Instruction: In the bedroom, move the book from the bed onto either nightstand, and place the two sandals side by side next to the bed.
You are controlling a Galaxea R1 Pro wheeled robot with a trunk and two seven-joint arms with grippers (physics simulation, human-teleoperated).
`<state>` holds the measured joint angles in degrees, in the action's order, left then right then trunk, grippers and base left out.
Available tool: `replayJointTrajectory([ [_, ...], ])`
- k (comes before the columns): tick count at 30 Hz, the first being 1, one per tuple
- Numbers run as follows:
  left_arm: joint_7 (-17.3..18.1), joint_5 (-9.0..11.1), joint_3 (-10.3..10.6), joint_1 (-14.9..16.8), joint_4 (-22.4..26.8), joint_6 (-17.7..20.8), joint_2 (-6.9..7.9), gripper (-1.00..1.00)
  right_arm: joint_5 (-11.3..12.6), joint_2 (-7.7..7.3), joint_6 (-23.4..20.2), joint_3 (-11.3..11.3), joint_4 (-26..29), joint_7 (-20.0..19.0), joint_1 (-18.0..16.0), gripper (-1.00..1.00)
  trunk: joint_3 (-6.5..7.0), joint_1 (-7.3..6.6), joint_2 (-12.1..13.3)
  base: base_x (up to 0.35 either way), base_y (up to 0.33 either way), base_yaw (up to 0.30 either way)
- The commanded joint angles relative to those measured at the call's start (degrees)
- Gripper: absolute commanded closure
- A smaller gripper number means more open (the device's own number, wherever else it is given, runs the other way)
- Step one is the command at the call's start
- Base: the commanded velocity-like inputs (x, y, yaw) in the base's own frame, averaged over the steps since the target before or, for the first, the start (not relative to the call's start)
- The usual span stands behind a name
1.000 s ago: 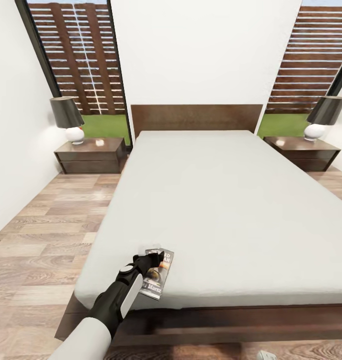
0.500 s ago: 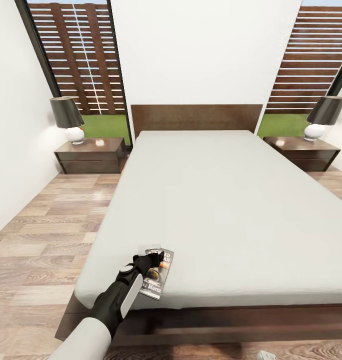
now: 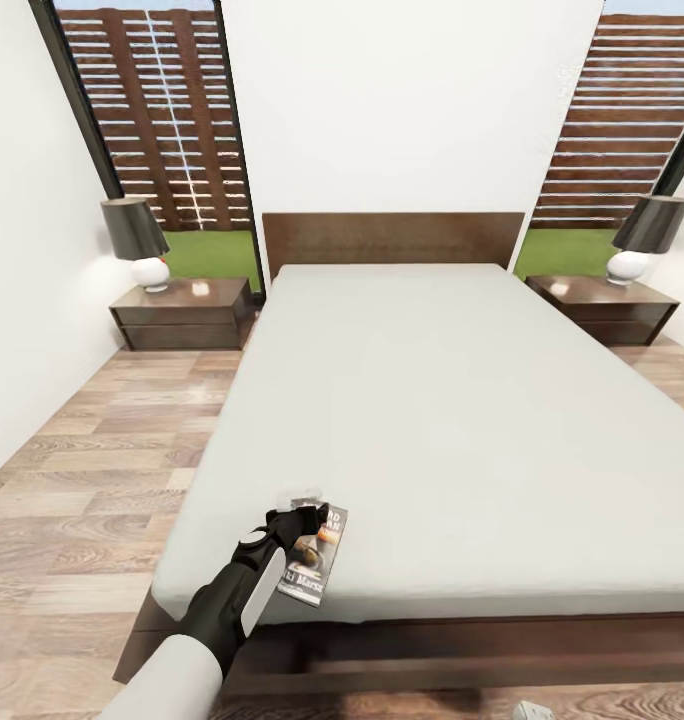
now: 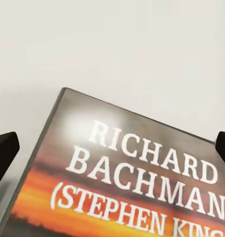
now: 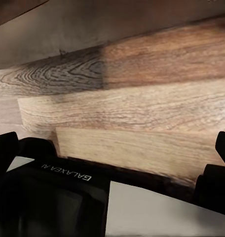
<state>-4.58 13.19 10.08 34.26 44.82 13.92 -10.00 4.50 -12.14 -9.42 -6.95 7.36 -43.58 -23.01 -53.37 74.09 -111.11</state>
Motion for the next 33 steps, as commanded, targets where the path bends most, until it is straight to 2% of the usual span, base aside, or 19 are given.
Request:
replayJointTrajectory([
  [1, -0.43, 0.6, 0.11, 0.01, 0.09, 0.25, 0.0, -1.0, 0.48, -0.02, -0.6, -0.17, 0.01, -0.19, -0.01, -1.0, 0.14, -0.23, 0.4, 0.0, 0.0, 0.0],
  [33, -0.43, 0.6, 0.11, 0.01, 0.09, 0.29, 0.0, -1.0, 0.51, -0.12, -0.6, -0.17, -0.04, -0.28, -0.01, -1.0, 5.88, -7.26, 13.23, 0.0, 0.0, 0.0],
])
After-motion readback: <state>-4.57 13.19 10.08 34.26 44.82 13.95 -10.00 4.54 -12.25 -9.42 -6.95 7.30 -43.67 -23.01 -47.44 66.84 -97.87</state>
